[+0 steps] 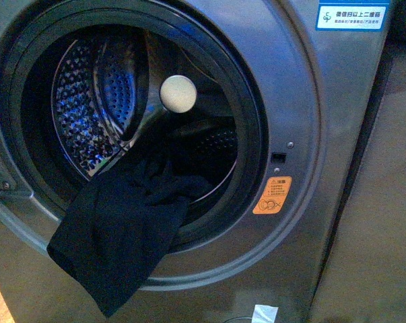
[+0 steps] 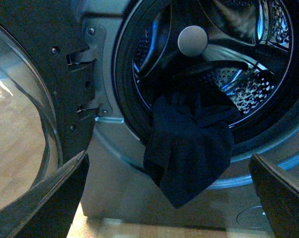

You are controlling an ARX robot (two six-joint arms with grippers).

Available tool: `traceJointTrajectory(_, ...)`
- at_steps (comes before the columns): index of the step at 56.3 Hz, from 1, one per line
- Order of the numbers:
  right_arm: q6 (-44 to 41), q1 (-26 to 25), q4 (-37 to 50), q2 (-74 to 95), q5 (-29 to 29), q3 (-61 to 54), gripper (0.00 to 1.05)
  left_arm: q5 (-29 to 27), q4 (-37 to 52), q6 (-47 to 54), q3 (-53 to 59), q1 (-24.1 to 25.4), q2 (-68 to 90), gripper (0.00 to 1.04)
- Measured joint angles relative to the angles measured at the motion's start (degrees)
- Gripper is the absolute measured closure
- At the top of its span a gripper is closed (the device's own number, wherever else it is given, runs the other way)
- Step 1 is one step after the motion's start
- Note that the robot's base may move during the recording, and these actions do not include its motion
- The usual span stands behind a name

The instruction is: Collect clothes from washing machine

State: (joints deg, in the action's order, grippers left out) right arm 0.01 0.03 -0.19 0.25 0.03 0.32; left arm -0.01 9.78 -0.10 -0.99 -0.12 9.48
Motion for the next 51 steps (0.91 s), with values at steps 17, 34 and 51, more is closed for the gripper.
traceJointTrajectory(17,0.0,0.0,0.0,0.0,-0.02,0.0,0.07,18.93,2.54,-11.78,-7.8,4.02,22.58,0.07)
traceJointTrajectory(34,0.0,0.0,0.0,0.0,-0.04,0.0,0.07,16.31,18.73,-8.13,-23.1,-1.77,54.9,0.07)
traceJointTrajectory(51,0.0,0.0,0.0,0.0,-0.04,-0.02,0.07,16.13,19.15,-5.25,-43.98,-4.15,83.71,0.07)
